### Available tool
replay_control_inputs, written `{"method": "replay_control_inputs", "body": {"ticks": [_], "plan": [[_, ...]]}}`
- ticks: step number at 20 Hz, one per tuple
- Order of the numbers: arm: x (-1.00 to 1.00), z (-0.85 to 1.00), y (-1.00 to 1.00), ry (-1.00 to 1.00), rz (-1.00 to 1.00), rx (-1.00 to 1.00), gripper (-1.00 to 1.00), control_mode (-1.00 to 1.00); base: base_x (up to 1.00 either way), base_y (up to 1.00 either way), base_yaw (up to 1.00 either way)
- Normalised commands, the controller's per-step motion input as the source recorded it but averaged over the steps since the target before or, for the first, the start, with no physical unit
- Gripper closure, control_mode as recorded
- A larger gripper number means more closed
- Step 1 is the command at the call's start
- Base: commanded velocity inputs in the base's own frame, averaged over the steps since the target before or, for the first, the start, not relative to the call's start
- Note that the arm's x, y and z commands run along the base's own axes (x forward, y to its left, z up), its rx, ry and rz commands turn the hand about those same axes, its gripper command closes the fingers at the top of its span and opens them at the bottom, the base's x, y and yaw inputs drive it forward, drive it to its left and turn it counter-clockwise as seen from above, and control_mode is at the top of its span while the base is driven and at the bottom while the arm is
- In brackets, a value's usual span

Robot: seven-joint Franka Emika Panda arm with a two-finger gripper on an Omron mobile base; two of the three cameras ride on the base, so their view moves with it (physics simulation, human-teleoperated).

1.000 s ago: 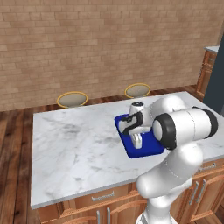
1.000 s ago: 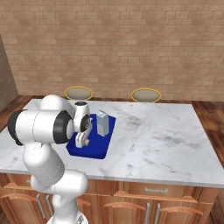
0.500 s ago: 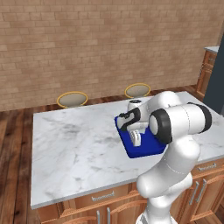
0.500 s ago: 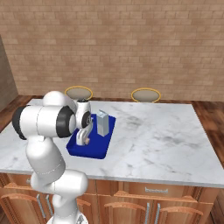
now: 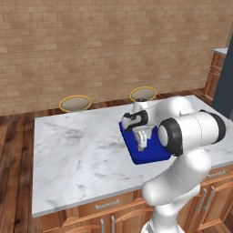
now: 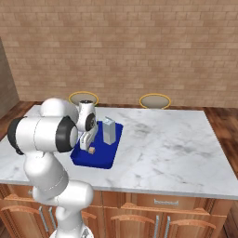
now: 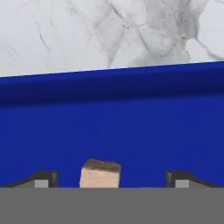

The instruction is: Take out the milk from the fridge and place it on the tray on the counter. Then take the sugar cube near the tray and place it in the tray.

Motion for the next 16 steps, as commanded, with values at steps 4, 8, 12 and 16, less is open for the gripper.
{"method": "replay_control_inputs", "body": {"ticks": [4,8,12,16], "plan": [[-0.28,0.73,0.00,-0.01,0.00,0.00,-1.00,-1.00,0.00,0.00,0.00],[-0.46,0.82,0.00,-0.03,0.00,0.00,-1.00,-1.00,0.00,0.00,0.00],[-0.76,0.96,0.00,-0.16,0.00,0.00,-1.00,-1.00,0.00,0.00,0.00],[-0.75,1.00,0.00,-0.20,0.00,0.00,-1.00,-1.00,0.00,0.00,0.00]]}}
